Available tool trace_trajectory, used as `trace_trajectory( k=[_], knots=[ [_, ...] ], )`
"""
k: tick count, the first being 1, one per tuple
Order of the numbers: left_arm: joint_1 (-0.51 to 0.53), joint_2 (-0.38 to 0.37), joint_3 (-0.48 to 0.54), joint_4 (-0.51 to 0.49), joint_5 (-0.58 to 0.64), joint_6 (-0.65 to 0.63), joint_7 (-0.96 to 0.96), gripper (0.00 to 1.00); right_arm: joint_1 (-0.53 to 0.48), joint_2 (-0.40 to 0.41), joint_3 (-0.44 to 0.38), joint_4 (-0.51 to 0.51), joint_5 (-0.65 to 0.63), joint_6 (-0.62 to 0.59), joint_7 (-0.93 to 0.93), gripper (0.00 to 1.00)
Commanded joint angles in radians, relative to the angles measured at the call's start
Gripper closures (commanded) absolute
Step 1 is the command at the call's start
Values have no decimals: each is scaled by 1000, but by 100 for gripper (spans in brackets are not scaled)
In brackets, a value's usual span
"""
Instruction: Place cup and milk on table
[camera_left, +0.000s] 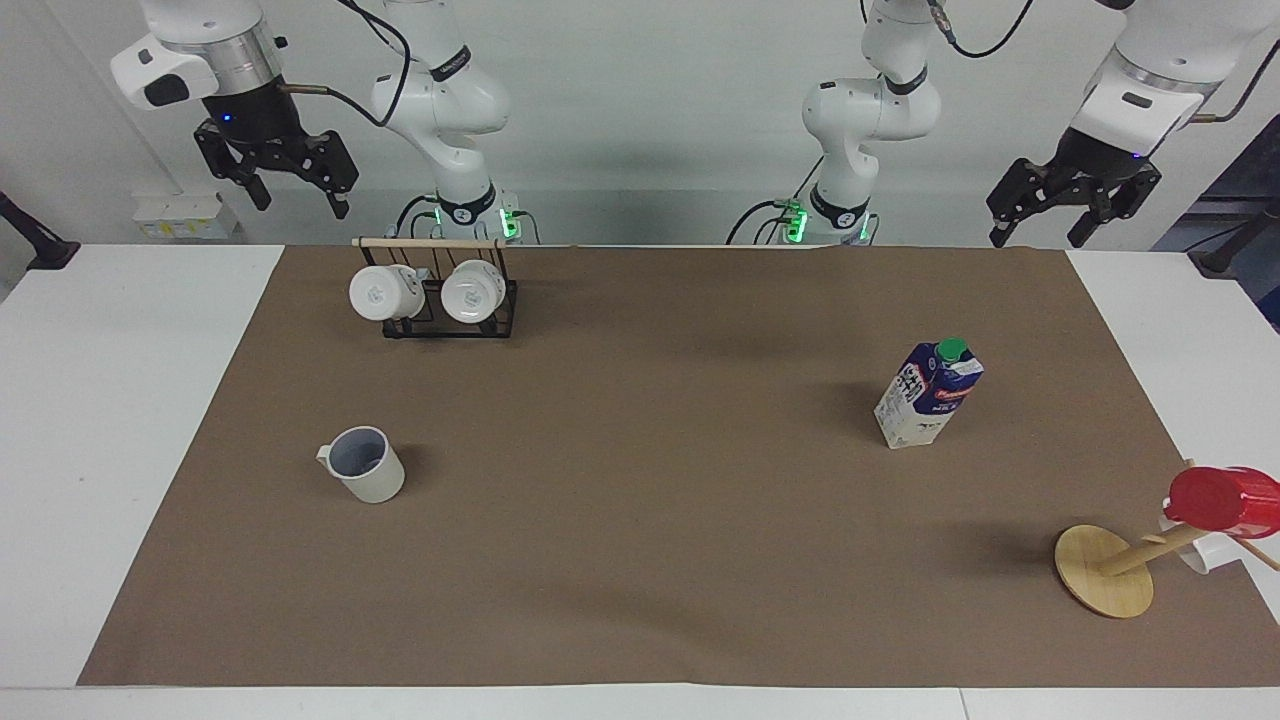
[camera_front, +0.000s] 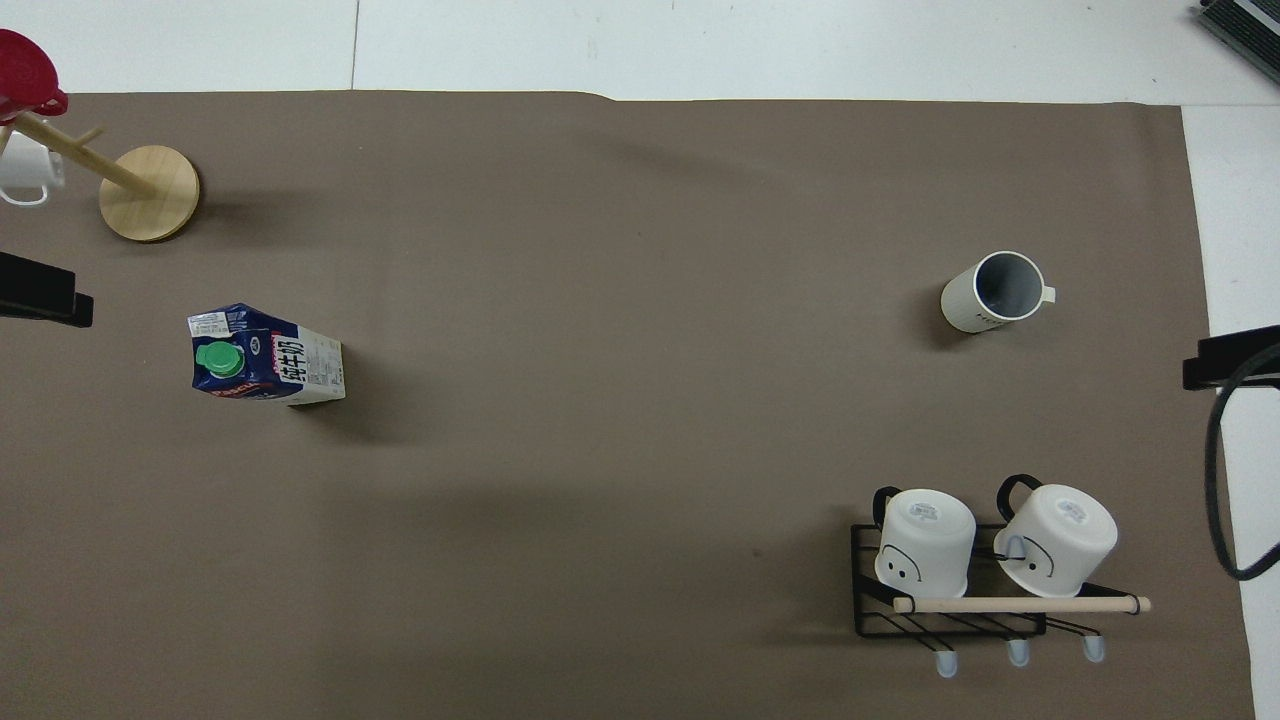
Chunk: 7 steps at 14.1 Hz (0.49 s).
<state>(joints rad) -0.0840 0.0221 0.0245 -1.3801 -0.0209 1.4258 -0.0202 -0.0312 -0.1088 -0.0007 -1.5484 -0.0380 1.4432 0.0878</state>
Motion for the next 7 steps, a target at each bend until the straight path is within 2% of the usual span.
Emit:
trace_trajectory(
  k=[1, 7],
  knots=[
    [0, -13, -2, -10, 12, 16, 2, 0, -9, -3, -1, 4, 20, -9, -19, 0],
    [12, -13, 3, -14, 10, 33, 0, 0, -9, -9, -1, -12, 20, 0, -17, 0]
  ],
)
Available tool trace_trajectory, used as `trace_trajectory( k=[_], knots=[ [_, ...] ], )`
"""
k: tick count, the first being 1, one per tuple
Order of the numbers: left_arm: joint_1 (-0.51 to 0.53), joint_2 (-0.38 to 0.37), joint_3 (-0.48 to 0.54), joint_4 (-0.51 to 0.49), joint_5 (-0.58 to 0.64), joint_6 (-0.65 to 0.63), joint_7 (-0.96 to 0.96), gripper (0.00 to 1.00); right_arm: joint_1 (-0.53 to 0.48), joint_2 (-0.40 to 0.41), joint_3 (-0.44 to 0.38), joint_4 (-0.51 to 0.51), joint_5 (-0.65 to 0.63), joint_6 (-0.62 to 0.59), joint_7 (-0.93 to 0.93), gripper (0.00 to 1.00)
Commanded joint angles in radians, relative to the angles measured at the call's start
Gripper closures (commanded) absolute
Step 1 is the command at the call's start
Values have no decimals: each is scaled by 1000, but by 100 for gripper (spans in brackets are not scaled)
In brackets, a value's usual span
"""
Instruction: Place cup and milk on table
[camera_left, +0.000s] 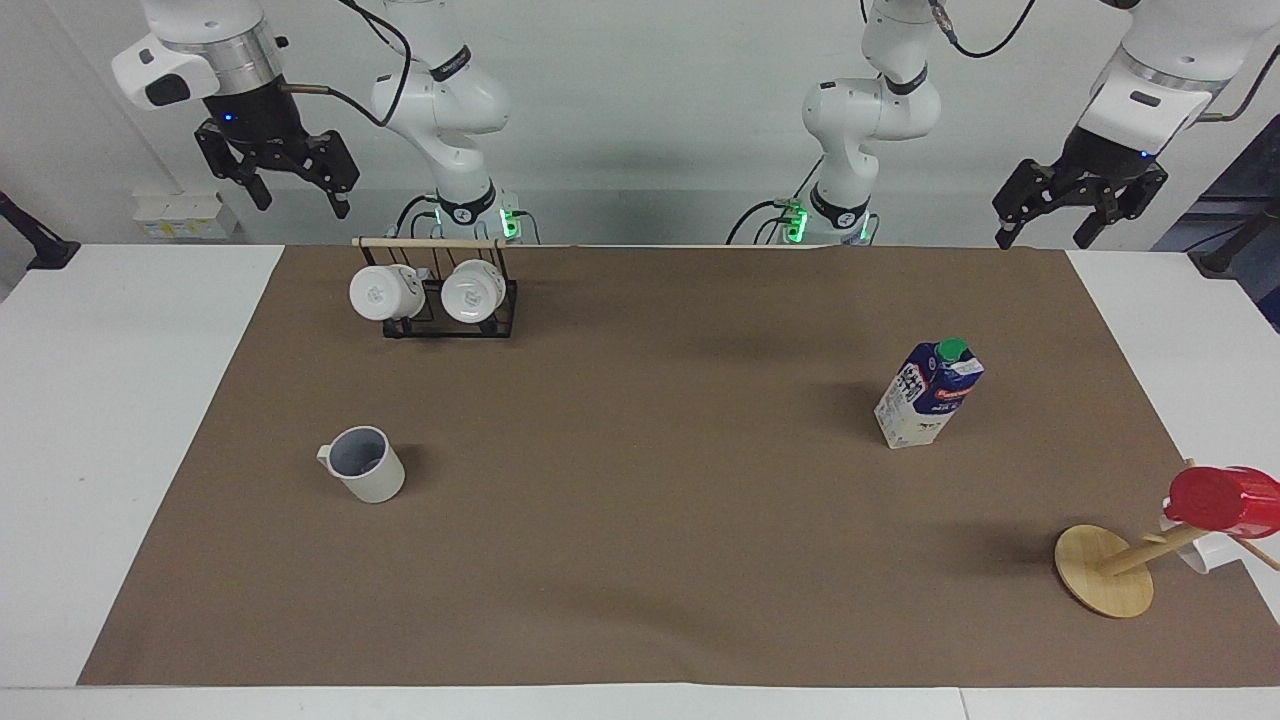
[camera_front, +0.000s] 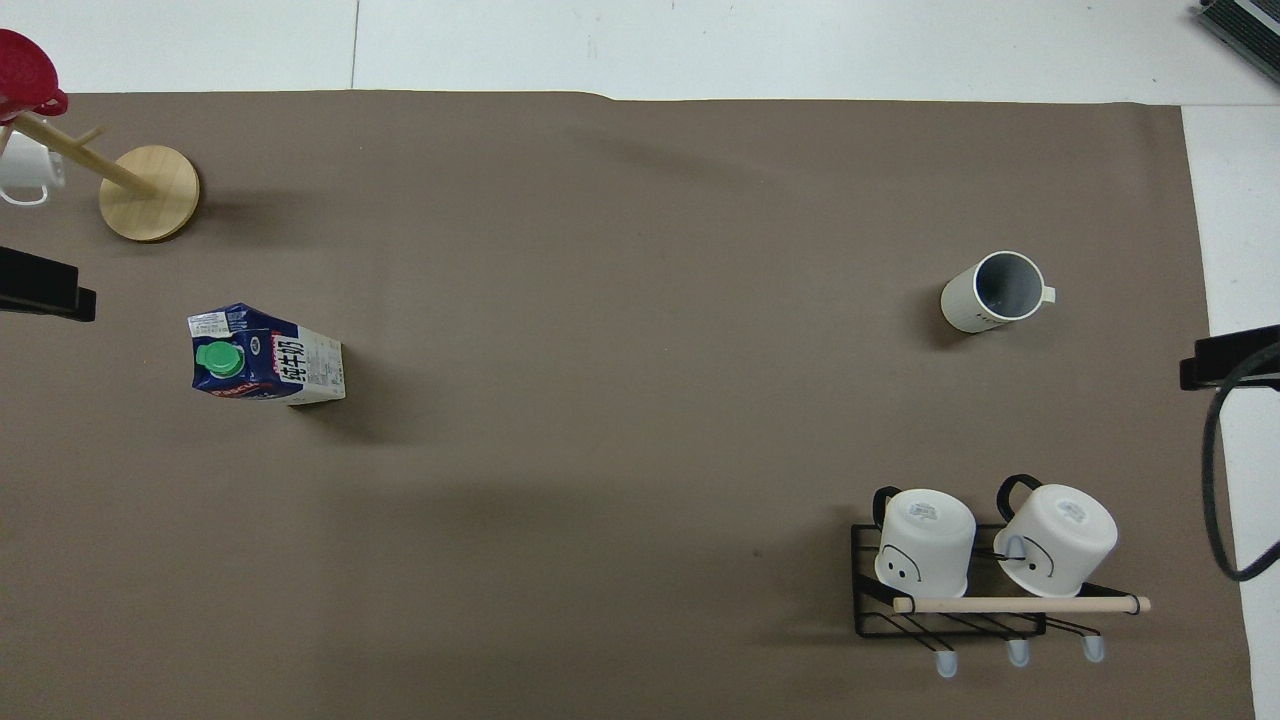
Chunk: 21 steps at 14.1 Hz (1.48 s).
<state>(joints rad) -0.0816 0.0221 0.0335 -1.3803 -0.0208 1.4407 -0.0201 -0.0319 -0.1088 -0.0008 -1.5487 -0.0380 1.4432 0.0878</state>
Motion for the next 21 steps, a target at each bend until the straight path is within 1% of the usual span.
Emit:
trace_trajectory(
  k=[1, 4, 10, 13, 16, 18, 21],
  knots=[
    [9, -13, -6, -14, 9, 17, -1, 0, -8, -12, -1, -14, 20, 0, -17, 0],
    [9, -14, -6, -14, 9, 15, -3, 0, -8, -12, -1, -25, 20, 3, -19, 0],
    [11, -14, -4, -16, 9, 17, -1, 0, 1, 3, 1, -68, 20, 118, -25, 0],
    [11, -16, -4, -22, 9, 17, 0, 0, 1, 9, 1, -112, 20, 183, -16, 0],
    [11, -16, -4, -23, 9, 15, 2, 0, 4, 58, 5, -146, 20, 268, 24, 0],
    [10, -22, -4, -29, 7, 15, 0, 0, 33, 102, 7, -148, 6, 307, 62, 0],
    [2, -36, -4, -51, 7, 14, -3, 0, 33, 162, 7, -148, 4, 376, 116, 0]
  ],
)
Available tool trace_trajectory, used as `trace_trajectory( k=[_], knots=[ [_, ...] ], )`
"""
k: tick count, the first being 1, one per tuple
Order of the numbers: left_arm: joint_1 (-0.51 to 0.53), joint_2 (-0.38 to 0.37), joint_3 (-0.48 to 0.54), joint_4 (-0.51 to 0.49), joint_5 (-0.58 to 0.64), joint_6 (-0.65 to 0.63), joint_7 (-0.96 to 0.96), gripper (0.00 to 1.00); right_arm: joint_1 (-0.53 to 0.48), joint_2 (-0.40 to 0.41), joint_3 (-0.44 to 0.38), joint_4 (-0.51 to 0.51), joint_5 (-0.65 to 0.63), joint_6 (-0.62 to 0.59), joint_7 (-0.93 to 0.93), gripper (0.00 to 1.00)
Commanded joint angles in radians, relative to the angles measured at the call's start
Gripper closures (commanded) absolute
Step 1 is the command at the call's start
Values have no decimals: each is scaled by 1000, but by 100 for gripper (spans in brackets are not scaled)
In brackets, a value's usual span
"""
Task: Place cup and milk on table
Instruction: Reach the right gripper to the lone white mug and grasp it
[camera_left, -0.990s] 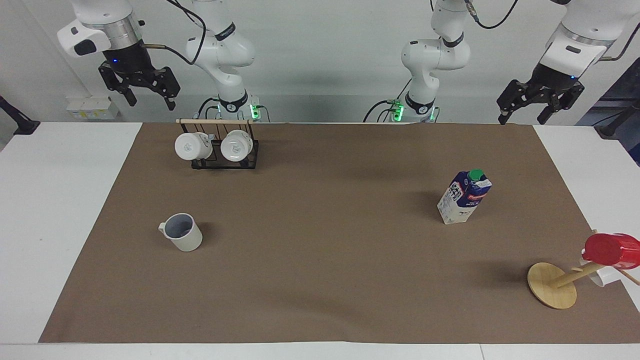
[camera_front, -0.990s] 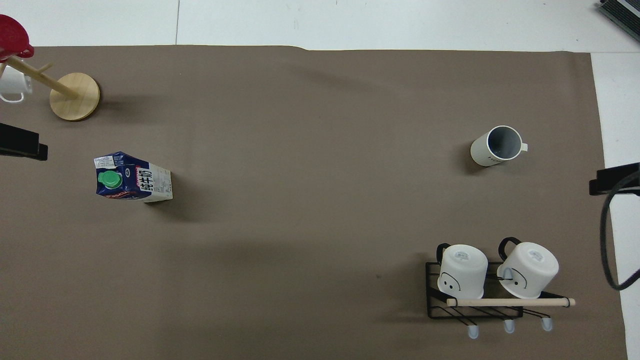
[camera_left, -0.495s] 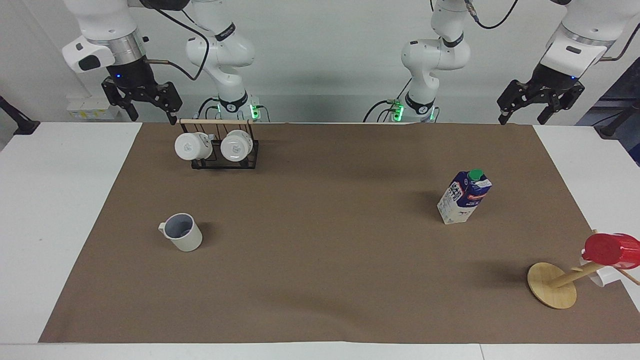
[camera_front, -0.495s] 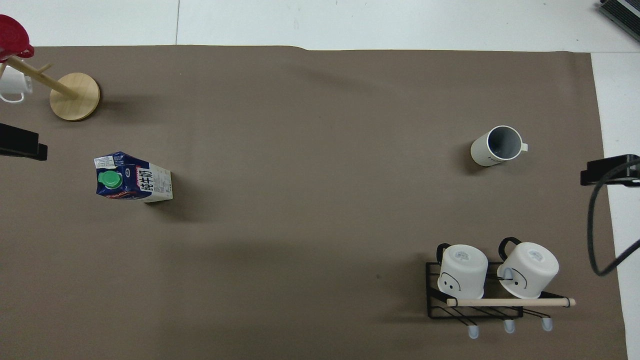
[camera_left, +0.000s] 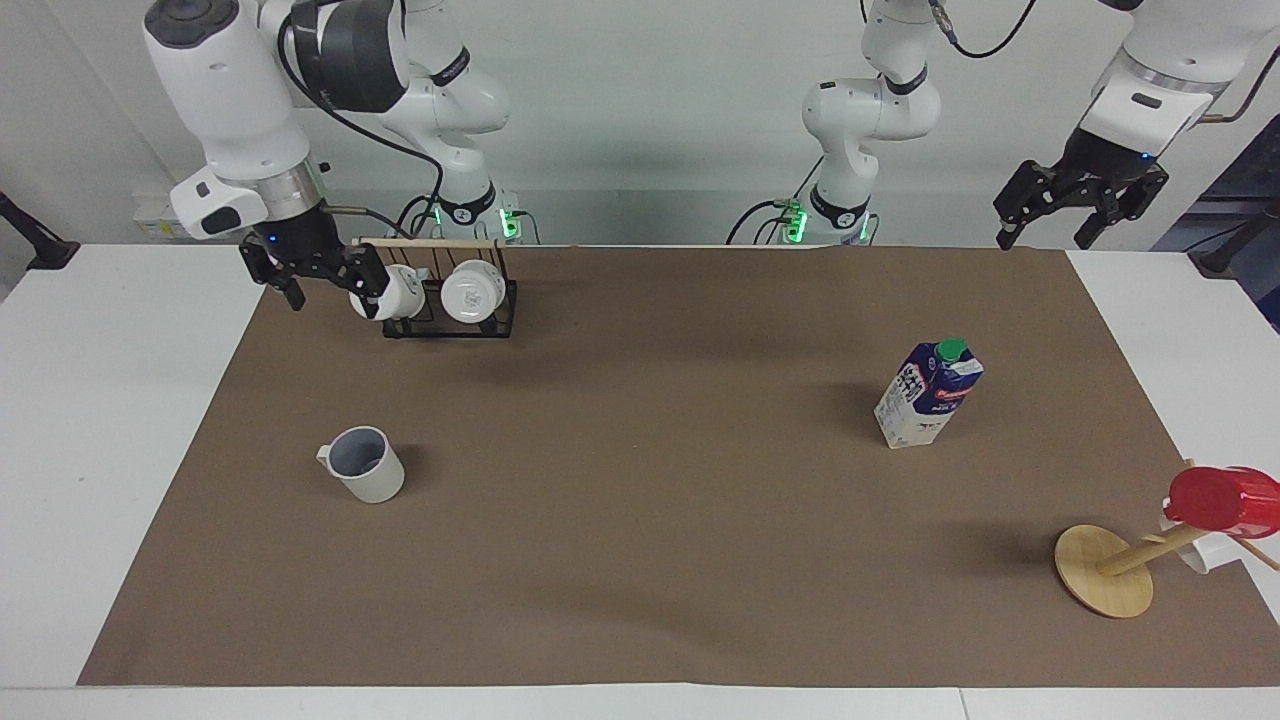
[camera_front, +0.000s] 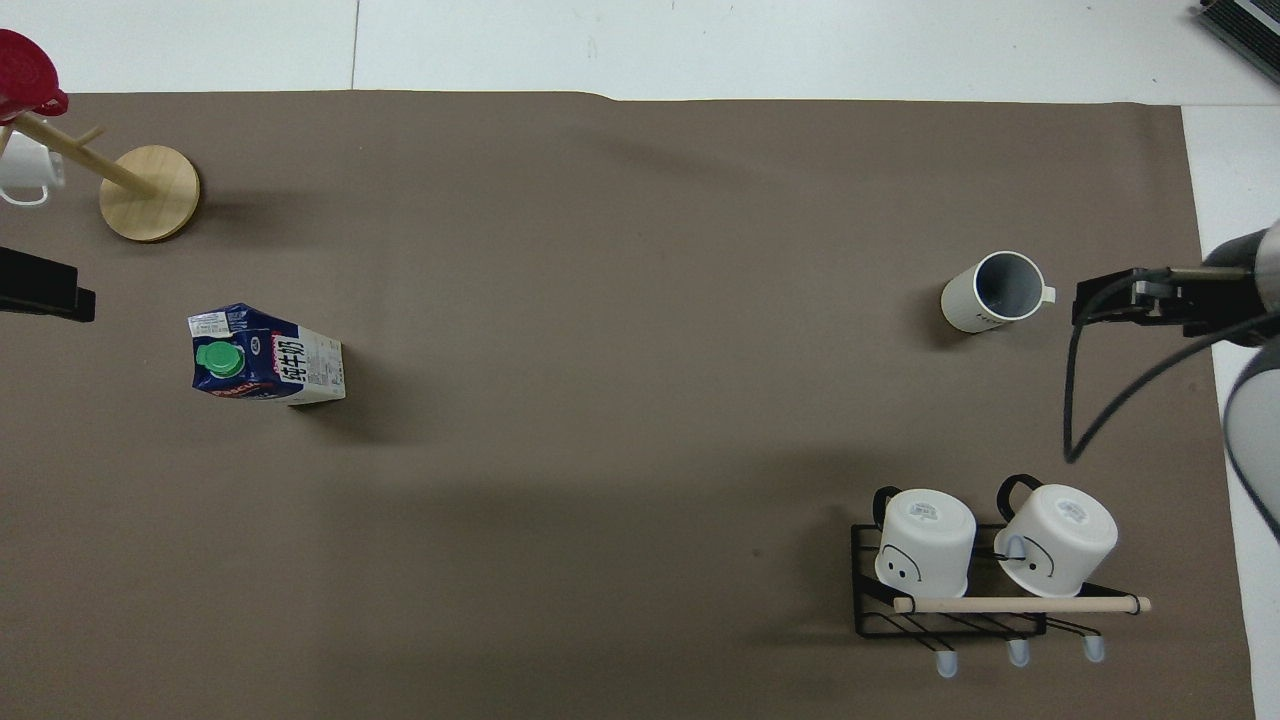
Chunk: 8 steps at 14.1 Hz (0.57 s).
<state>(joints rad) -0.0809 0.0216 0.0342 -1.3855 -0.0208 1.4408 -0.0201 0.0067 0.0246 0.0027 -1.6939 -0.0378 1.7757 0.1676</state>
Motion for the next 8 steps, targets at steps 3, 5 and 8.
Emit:
trace_trajectory(
  k=[3, 5, 8],
  knots=[
    [0, -37, -5, -47, 7, 16, -8, 0, -7, 92, 3, -3, 1, 119, 55, 0],
    [7, -37, -5, -47, 7, 15, 0, 0, -7, 145, 3, -3, 1, 177, 56, 0],
    [9, -37, -5, -47, 7, 13, 2, 0, -20, 242, 3, -3, 3, 273, 72, 0]
  ],
)
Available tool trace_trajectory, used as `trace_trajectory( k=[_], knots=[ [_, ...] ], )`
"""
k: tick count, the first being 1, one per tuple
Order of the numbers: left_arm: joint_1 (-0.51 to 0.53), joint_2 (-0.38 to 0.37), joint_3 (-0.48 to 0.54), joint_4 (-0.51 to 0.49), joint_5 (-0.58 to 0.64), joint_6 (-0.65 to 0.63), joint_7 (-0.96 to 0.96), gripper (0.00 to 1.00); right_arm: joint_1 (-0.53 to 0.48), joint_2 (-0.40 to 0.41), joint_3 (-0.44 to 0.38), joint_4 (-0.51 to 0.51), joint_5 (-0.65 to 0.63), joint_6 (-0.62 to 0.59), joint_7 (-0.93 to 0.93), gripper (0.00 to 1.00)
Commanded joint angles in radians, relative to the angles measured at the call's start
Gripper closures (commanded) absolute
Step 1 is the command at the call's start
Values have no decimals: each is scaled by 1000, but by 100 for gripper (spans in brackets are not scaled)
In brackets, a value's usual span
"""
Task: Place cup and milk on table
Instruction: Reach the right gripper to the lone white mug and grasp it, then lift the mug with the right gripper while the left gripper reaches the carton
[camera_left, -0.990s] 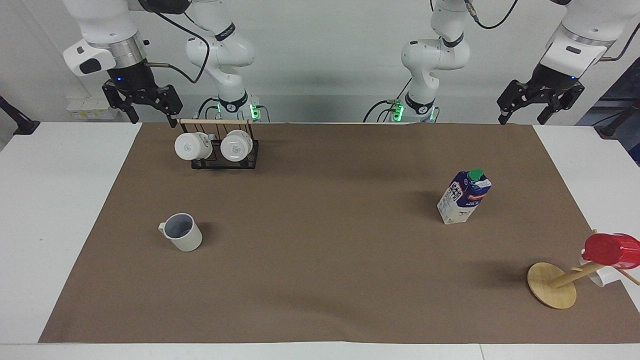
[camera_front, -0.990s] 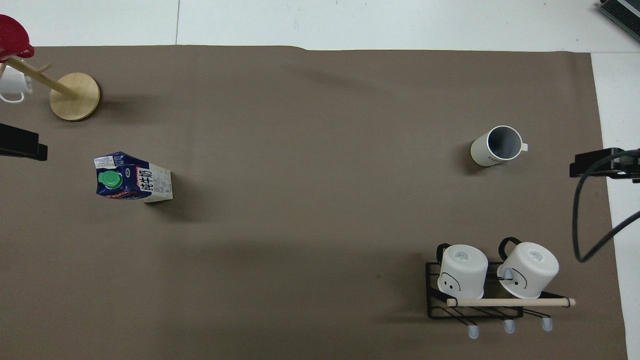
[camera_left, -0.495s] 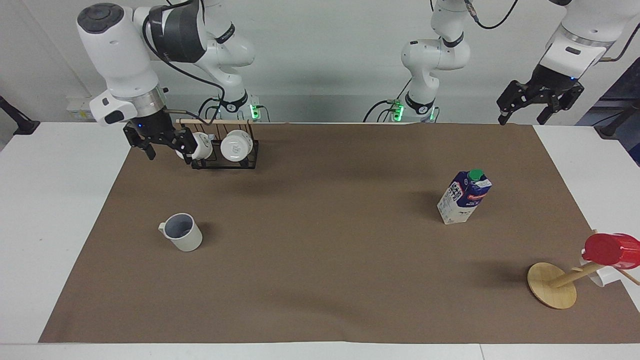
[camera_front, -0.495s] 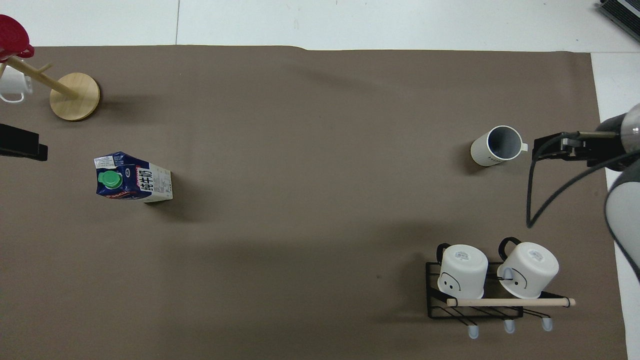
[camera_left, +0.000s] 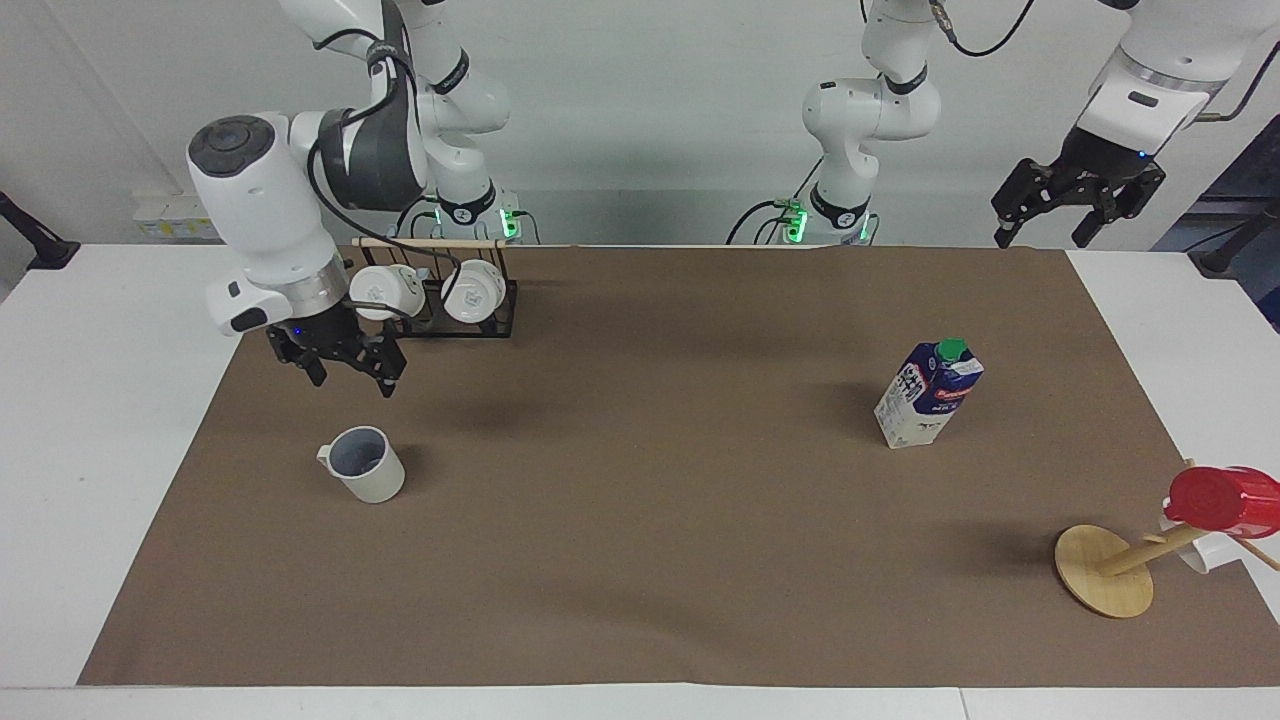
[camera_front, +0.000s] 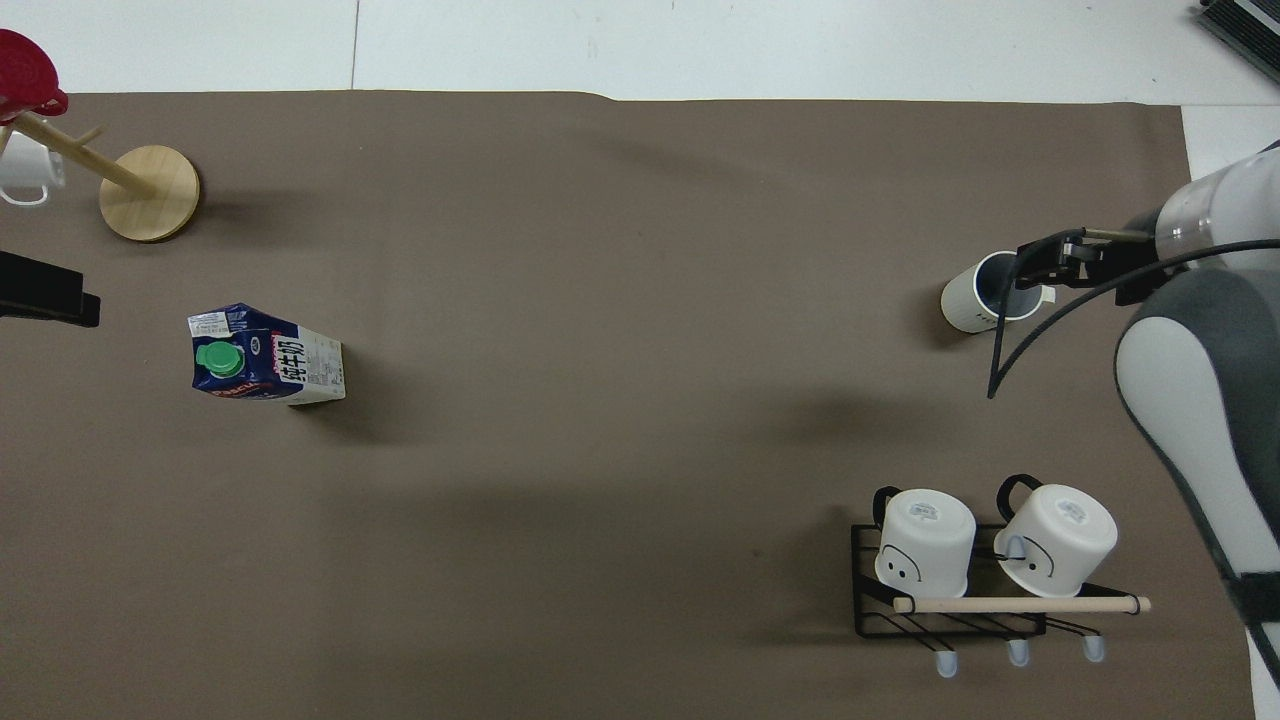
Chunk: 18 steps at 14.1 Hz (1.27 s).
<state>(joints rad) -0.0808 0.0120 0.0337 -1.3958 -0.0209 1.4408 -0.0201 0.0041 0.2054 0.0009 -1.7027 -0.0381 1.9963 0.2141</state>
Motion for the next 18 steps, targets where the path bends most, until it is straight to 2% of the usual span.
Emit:
trace_trajectory(
  k=[1, 6, 10, 12, 14, 15, 16, 17, 18],
  knots=[
    [9, -29, -5, -41, 7, 10, 2, 0, -21, 86, 4, 2, 3, 82, 27, 0],
    [9, -37, -5, -58, -1, 32, -1, 0, -36, 106, 2, -132, 1, 208, 56, 0],
    [-7, -61, -11, -95, -1, 38, -12, 0, -38, 132, 2, -152, 1, 257, 70, 0],
    [0, -61, -11, -104, -1, 73, -6, 0, -30, 135, 2, -149, 1, 266, 80, 24],
    [1, -61, -9, -127, -1, 93, -7, 0, -27, 143, 2, -135, 1, 294, 91, 25],
    [3, -63, -11, -132, -1, 98, -9, 0, -26, 147, 2, -134, 1, 305, 91, 34],
    [3, -61, -9, -144, -1, 101, -11, 0, -26, 149, 2, -133, 1, 308, 91, 48],
    [3, -61, -9, -173, -1, 130, -11, 0, -29, 149, 2, -133, 1, 308, 88, 68],
    [1, -63, -9, -208, -1, 173, -11, 0, -27, 149, 2, -133, 1, 308, 90, 82]
  ],
)
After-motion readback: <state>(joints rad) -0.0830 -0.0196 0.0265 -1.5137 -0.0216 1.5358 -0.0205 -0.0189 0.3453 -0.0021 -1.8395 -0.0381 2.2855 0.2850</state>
